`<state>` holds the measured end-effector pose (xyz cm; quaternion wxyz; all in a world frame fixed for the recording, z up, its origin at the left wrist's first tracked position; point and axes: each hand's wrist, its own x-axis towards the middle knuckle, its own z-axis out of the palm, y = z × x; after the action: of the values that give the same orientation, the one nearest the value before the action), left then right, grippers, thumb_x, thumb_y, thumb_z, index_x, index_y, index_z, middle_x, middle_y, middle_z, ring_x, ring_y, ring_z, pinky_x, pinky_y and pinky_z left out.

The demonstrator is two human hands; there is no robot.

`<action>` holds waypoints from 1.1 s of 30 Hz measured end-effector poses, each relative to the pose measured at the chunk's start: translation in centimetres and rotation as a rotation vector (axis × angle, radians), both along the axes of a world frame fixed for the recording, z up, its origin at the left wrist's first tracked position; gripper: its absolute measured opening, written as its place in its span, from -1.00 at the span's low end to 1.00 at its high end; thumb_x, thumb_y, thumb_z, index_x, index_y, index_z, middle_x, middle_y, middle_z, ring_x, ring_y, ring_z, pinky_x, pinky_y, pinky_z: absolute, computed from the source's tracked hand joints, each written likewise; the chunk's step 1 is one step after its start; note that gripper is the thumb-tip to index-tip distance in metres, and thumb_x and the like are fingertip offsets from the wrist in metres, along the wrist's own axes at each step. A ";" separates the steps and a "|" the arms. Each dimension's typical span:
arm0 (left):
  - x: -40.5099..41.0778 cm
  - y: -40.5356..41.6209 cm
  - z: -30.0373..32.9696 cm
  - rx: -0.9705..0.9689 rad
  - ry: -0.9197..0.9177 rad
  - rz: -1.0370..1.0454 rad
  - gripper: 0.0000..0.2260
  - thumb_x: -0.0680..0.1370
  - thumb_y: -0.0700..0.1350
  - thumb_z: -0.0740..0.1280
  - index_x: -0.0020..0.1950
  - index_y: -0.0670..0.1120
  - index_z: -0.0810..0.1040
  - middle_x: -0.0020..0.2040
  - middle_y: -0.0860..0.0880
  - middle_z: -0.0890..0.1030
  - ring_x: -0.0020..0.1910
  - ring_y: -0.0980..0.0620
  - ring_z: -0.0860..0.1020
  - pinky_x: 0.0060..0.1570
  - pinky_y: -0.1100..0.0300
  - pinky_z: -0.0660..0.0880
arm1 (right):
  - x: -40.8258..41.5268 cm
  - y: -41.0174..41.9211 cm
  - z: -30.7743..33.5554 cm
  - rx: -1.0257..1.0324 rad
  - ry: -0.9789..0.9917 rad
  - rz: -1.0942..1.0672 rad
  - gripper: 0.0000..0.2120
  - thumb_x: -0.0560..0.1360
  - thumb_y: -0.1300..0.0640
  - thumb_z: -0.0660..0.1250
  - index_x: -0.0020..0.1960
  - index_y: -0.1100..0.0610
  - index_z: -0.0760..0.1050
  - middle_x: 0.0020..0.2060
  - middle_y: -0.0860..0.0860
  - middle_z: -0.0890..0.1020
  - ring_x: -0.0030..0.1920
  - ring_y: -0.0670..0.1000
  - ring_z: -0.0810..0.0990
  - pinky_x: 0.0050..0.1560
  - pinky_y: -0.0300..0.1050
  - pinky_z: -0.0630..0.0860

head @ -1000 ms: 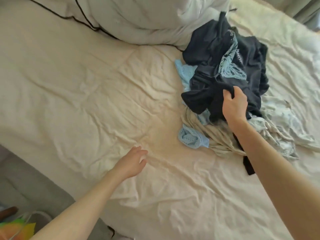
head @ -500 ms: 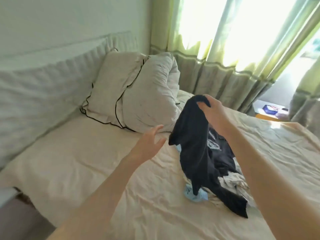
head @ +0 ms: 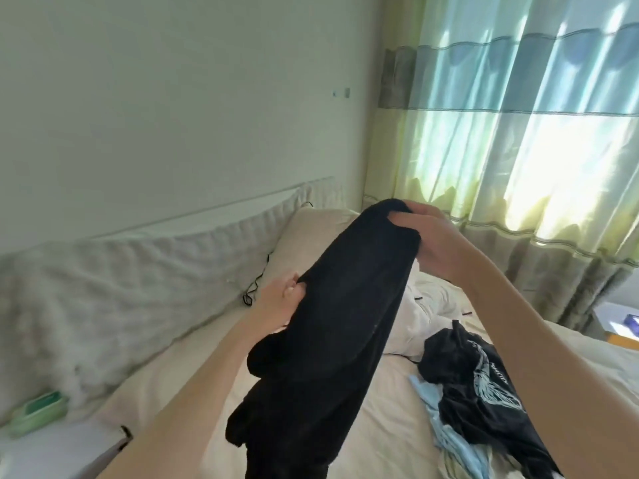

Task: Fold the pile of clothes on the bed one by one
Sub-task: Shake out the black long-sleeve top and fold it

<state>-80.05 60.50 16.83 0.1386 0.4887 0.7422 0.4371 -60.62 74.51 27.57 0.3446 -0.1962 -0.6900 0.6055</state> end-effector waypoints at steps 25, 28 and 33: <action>-8.9 -9.7 13.8 0.124 0.350 0.411 -0.89 0.54 -0.14 0.34 0.02 -0.06 0.62 -0.07 0.03 0.59 -0.04 0.04 0.51 -0.03 0.23 0.36 | -7.6 1.5 2.7 0.653 -0.350 -0.375 -0.88 0.51 0.28 0.20 -0.08 0.14 0.50 -0.26 0.06 0.56 -0.22 0.08 0.53 -0.35 -0.21 0.37; -9.8 -10.1 14.6 0.187 0.410 0.525 -0.91 0.53 -0.17 0.32 -0.03 -0.01 0.60 -0.09 -0.02 0.58 -0.10 0.03 0.48 -0.15 0.28 0.32 | -6.6 2.6 3.5 0.721 -0.380 -0.455 -0.75 0.43 0.37 0.14 -0.12 0.11 0.52 -0.32 0.00 0.52 -0.20 0.10 0.51 -0.20 -0.15 0.39; -10.7 -10.0 14.0 0.174 0.479 0.579 -0.87 0.53 -0.18 0.31 0.02 -0.06 0.62 -0.06 -0.02 0.52 -0.03 -0.02 0.47 -0.09 0.22 0.34 | -5.5 3.2 3.4 0.696 -0.428 -0.523 -0.75 0.41 0.37 0.15 -0.11 0.15 0.57 -0.27 0.04 0.55 -0.20 0.08 0.48 -0.19 -0.15 0.36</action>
<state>-90.74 50.45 30.83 -0.2096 0.3572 0.8210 0.3931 -66.11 77.68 30.96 0.3807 -0.3563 -0.8346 0.1777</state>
